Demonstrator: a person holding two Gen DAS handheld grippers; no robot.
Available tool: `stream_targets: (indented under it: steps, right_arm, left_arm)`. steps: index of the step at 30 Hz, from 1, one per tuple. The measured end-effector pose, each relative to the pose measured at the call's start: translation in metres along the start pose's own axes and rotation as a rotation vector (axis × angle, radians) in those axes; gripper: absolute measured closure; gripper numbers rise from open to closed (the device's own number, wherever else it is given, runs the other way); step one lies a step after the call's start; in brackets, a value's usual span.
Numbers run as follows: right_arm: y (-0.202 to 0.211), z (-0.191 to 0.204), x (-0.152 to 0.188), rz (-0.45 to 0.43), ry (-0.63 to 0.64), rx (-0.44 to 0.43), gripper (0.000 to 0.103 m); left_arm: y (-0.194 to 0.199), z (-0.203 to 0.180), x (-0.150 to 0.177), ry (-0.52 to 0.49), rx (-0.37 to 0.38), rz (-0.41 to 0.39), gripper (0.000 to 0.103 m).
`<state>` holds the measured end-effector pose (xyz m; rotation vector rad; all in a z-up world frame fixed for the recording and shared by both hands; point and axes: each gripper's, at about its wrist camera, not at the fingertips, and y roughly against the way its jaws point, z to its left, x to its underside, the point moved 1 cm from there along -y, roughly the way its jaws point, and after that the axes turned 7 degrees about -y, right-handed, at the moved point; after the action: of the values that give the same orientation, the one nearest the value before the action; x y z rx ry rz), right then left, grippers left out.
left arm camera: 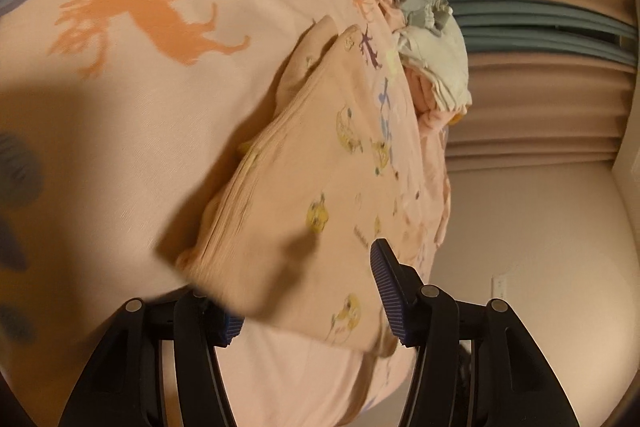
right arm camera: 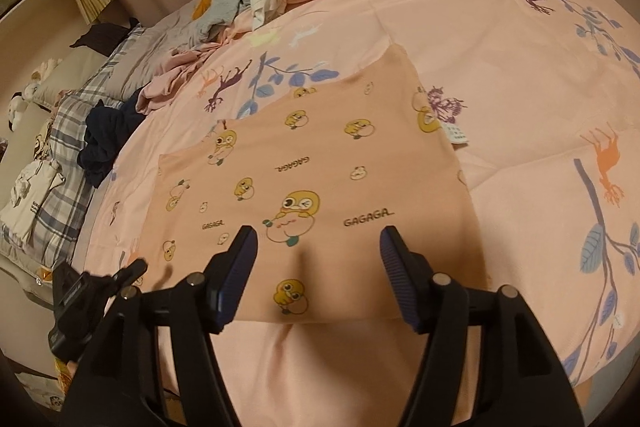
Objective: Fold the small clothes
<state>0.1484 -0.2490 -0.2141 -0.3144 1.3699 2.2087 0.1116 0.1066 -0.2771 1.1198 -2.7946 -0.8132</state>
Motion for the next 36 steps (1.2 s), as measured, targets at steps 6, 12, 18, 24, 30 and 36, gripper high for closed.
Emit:
stream_targets:
  steps: [6,12,18,24,30,36]
  right_arm:
    - [-0.020,0.008,0.012,0.037,0.054,-0.041,0.041]
    - [-0.040,0.003,0.026,0.089,0.079,-0.035,0.081]
    - [-0.053,-0.015,0.034,0.076,0.092,-0.031,0.103]
    - [-0.047,-0.028,0.032,0.078,0.004,-0.117,0.103]
    - [-0.007,-0.073,0.029,0.033,-0.188,-0.205,0.096]
    - [0.055,-0.123,0.019,-0.131,-0.297,-0.158,0.093]
  left_arm:
    - [-0.014,-0.015,-0.008,-0.093,-0.127,-0.028,0.054]
    - [-0.029,-0.030,-0.010,-0.217,-0.321,-0.070,0.082]
    - [-0.042,-0.059,-0.001,-0.385,-0.422,-0.088,0.089]
    - [-0.050,-0.088,0.002,-0.466,-0.391,-0.109,0.089]
    - [-0.079,-0.130,0.030,-0.639,-0.375,-0.089,0.089]
    - [-0.125,-0.174,0.076,-0.821,-0.323,0.001,0.089]
